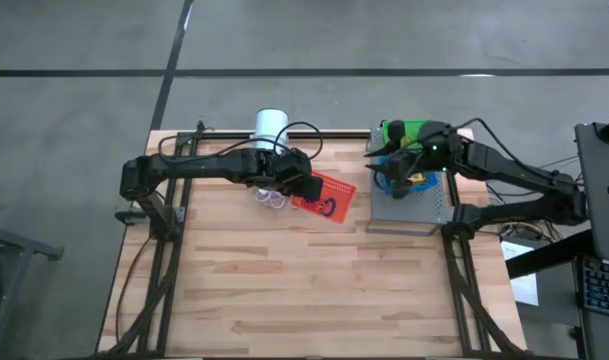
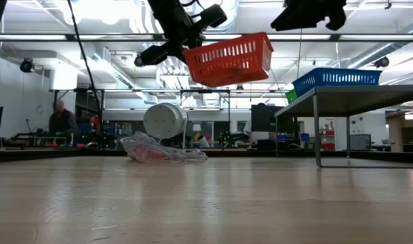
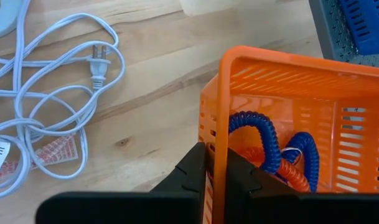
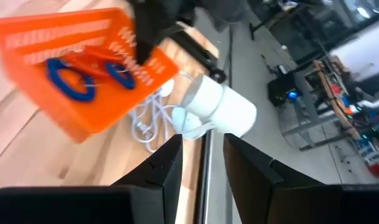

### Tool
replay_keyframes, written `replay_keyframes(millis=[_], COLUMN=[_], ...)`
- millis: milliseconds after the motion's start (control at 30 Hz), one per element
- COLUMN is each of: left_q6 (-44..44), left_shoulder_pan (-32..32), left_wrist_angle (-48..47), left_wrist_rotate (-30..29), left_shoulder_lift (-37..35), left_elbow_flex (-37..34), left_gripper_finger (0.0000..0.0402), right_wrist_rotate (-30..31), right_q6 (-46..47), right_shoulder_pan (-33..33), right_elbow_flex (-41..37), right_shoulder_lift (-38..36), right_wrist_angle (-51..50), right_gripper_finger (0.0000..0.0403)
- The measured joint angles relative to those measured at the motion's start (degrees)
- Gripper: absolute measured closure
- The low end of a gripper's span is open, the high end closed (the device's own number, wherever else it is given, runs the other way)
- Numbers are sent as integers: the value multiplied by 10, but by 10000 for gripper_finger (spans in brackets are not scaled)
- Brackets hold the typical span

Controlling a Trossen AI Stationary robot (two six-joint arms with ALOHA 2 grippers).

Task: Pick & Place Office Desk Supplies
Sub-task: Put the orange bin filled with spring keychains on the shelf

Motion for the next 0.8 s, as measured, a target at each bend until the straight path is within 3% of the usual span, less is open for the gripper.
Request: replay_keyframes(millis=[267,533,800], left_q6=[0,0,28], left_shoulder_pan=[1,2,2], left_wrist_angle=[0,2,1], left_wrist_rotate=[2,2,14], left_shoulder_lift=[0,0,0], left_elbow_flex=[0,0,0], left_gripper_finger=[373,373,373], right_wrist_rotate=[13,124,95], right_q6=[-13,-9,-12], right_shoulder_pan=[64,130,160], right_elbow_flex=[8,139,220], right_shoulder_lift=[21,111,181], right_wrist_angle=[-91,-218,-294], right_gripper_finger=[294,294,294])
